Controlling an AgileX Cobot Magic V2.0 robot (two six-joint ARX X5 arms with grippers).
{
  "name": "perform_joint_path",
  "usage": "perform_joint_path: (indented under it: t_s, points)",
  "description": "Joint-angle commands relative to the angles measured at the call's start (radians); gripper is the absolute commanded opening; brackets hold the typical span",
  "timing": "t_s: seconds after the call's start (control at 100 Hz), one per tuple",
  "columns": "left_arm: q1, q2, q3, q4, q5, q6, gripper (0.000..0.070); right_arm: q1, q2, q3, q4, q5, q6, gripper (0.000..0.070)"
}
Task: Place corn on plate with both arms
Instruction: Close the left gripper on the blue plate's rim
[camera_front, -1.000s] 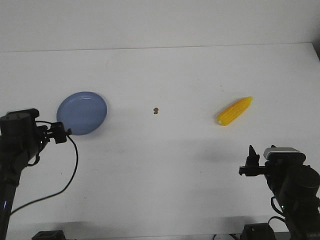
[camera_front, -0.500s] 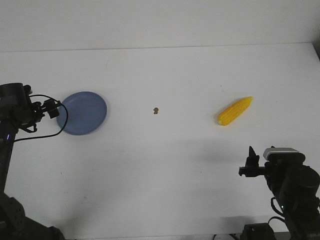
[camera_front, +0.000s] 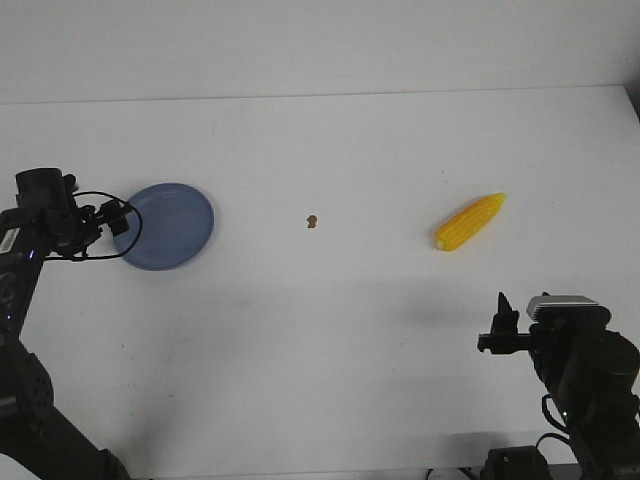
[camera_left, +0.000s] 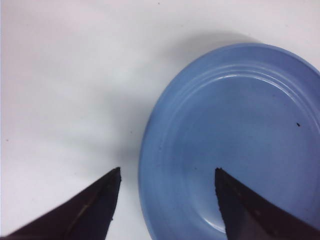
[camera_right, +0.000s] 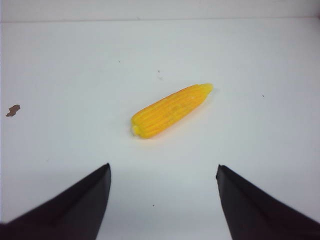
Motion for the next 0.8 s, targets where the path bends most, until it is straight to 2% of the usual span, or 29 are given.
perform_joint_path:
  t_s: [0.0, 0.79]
  points:
    - [0.005, 0.028, 0.022, 0.005, 0.0, -0.003, 0.0382, 0.001, 0.001, 0.019, 0.008, -0.001, 0.008, 0.045]
    - [0.011, 0.095, 0.022, 0.051, -0.003, -0.002, 0.0382, 0.001, 0.001, 0.019, 0.002, -0.001, 0.008, 0.045]
